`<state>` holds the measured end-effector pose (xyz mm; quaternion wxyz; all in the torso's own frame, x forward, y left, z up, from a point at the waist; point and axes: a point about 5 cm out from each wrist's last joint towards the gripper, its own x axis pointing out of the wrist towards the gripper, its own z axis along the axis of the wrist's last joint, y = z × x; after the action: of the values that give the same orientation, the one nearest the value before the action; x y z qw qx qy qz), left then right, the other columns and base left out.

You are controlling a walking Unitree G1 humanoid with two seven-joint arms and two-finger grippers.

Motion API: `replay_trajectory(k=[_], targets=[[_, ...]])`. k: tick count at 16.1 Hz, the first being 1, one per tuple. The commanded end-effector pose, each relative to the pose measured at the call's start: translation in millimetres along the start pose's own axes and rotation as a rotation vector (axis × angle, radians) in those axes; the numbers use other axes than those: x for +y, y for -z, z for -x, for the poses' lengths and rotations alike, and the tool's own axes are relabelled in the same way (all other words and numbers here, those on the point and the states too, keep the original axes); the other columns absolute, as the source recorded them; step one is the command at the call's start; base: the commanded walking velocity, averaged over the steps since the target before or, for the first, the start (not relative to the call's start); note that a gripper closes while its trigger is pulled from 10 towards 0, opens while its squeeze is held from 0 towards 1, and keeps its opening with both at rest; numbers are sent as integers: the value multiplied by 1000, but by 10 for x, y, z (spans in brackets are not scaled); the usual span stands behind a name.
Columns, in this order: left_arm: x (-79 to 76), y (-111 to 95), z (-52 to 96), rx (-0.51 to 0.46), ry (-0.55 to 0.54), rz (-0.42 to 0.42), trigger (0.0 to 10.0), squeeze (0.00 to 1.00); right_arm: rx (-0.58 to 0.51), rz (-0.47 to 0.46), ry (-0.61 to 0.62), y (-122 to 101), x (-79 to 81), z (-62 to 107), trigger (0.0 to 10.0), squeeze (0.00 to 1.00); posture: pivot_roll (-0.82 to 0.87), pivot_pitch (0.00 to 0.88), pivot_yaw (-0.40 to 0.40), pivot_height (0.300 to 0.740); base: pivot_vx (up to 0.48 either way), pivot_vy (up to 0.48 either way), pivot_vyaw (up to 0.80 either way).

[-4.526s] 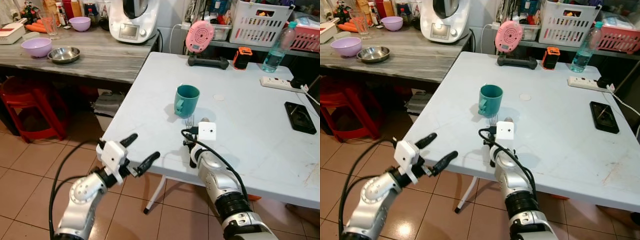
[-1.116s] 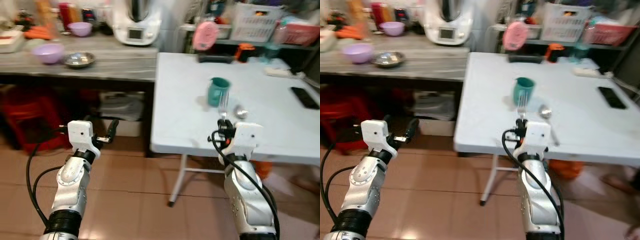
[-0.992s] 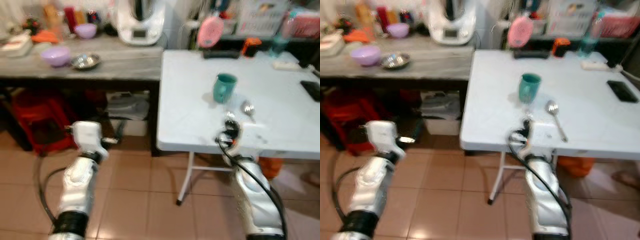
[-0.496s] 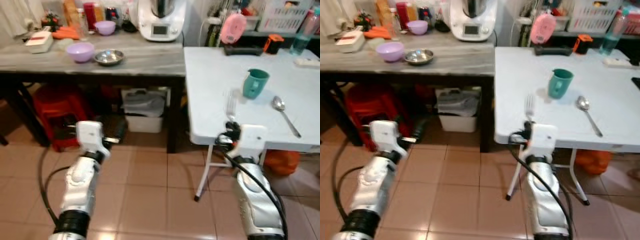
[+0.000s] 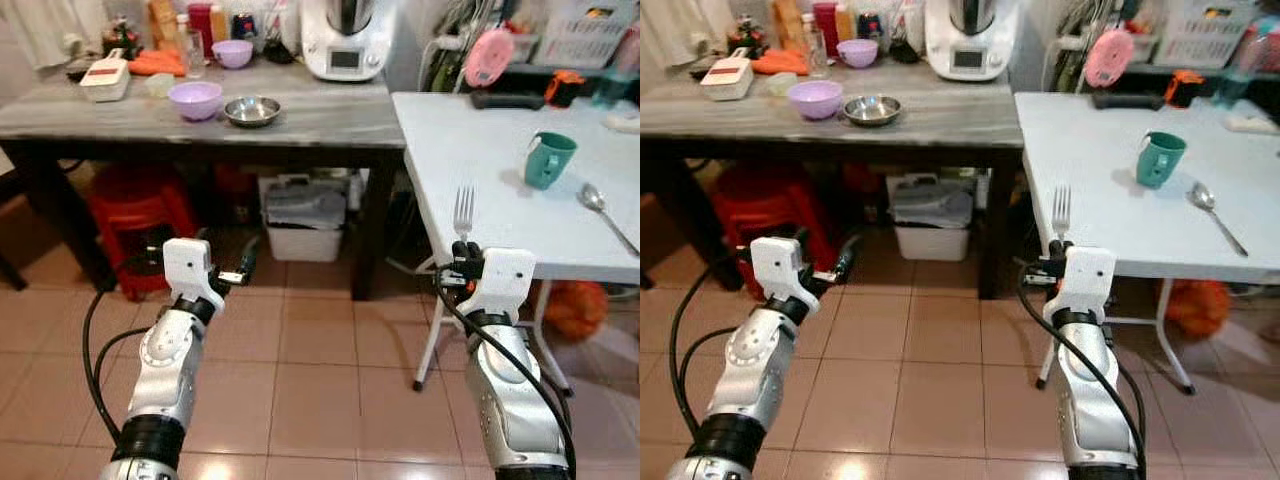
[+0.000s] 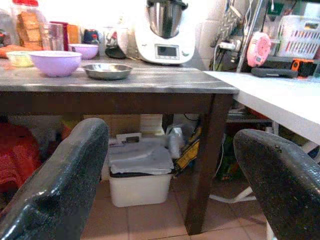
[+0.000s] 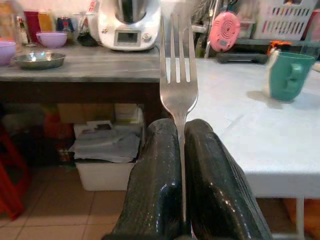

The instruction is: Setting the table

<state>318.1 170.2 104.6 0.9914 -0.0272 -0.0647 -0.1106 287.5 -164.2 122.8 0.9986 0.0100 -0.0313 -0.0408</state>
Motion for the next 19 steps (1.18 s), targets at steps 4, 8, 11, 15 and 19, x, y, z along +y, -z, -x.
replay_trajectory(k=[4,8,11,15,19], targets=[[77,-25,-1,3,-13,-22,10000,0,-33,-4,-23,-66,65,-31,10000,0,-7,0,-27,740,0,429,0],[74,-36,12,-5,11,-29,10000,0,-40,4,-37,-68,73,-37,10000,0,-5,0,-31,740,0,78,0],[71,-33,20,-6,20,-37,10000,0,-48,12,-47,-78,82,-41,10000,0,-5,0,-32,740,0,0,471],[71,-31,25,-9,21,-34,10000,0,-55,10,-52,-83,87,-43,10000,0,-5,0,-34,740,290,0,494],[60,-28,28,-10,25,-30,10000,0,-60,5,-56,-87,97,-32,10000,0,-8,0,-28,740,328,0,242]])
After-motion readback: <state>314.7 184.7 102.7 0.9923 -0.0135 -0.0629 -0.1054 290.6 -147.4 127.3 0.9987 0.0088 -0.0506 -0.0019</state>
